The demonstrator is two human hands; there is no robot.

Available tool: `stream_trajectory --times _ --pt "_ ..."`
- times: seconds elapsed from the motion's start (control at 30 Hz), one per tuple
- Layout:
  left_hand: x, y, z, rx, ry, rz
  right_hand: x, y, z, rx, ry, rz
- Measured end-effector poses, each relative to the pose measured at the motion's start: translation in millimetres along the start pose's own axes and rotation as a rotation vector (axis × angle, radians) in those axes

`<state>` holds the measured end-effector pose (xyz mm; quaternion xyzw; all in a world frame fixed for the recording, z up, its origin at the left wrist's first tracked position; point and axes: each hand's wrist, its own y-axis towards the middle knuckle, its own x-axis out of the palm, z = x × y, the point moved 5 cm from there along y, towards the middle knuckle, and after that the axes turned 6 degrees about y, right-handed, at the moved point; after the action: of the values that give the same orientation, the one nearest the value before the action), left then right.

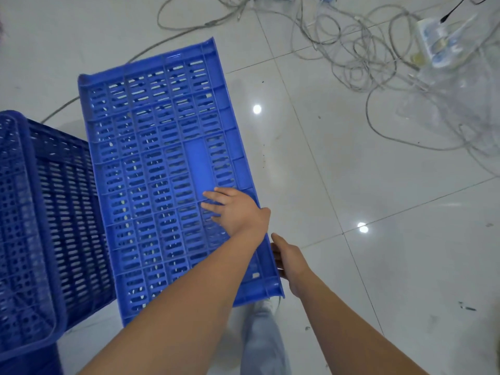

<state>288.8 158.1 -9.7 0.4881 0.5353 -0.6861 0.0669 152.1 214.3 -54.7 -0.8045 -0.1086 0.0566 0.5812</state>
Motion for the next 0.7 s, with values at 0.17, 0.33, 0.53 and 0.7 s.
stream_trajectory --times 0.17,0.33,0.53,0.7 --pt "-3 -4 -19 -0.023 -0.025 -0.005 5 -7 -9 0.015 -0.019 -0.016" --pt "-21 -6 -60 -0.058 -0.058 0.003 13 -13 -31 0.012 -0.099 0.011" --pt "-56 -4 -92 -0.065 -0.124 0.006 16 -11 -40 0.002 -0.206 0.067" --pt "-68 -3 -110 -0.069 -0.25 0.015 16 -9 -32 0.006 -0.246 0.097"
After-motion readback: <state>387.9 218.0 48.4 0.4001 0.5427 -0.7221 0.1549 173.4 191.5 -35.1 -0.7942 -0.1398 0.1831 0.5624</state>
